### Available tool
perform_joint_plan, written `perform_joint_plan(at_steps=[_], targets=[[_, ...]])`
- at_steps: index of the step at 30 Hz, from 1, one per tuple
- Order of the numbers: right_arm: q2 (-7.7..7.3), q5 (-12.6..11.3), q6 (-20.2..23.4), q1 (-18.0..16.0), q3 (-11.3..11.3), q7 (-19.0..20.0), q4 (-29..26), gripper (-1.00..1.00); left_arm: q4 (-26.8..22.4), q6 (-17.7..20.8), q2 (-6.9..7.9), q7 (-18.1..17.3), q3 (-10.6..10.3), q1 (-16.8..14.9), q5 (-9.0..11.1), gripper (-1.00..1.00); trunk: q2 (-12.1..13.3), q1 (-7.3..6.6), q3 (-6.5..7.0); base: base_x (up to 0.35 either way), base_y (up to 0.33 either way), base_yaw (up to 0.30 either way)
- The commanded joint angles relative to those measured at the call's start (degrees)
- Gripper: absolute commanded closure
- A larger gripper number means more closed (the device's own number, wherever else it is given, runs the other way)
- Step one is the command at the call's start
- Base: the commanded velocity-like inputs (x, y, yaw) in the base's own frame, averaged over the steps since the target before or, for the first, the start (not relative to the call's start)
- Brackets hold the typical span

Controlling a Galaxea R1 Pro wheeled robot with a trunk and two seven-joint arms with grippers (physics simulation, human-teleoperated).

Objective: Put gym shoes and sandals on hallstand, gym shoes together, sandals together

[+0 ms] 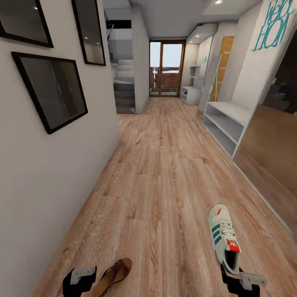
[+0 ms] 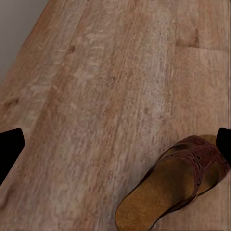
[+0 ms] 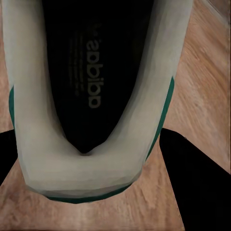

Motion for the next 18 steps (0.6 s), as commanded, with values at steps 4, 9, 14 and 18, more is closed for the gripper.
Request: perform_joint_plan(at_steps=[4,9,14,18], targets=[[0.05,0.2,-0.2,-0.1,-0.5,0.6,0.0,1.00,0.0,-0.1,-0.06,-0.5,0.5,0.0,-0.2,-1.00,0.0,-0.01,-0.05,0.000,0.006,-0.268],[0.05,0.2,-0.2,-0.1,-0.5,0.6,0.0,1.00,-0.1,-0.1,-0.06,-0.5,0.5,0.0,-0.2,-1.00,0.0,-0.01,-0.05,0.000,0.001,-0.249],[0.08,0.2,-0.2,-0.1,-0.5,0.6,0.0,1.00,0.0,-0.1,-0.06,-0.5,0.5,0.0,-0.2,-1.00,0.0,-0.01,-0.05,0.000,0.000,-0.169],[0.12,0.2,-0.2,-0.1,-0.4,0.6,0.0,1.00,0.0,-0.1,-0.06,-0.5,0.5,0.0,-0.2,-1.00,0.0,-0.01,-0.05,0.000,0.000,-0.041]])
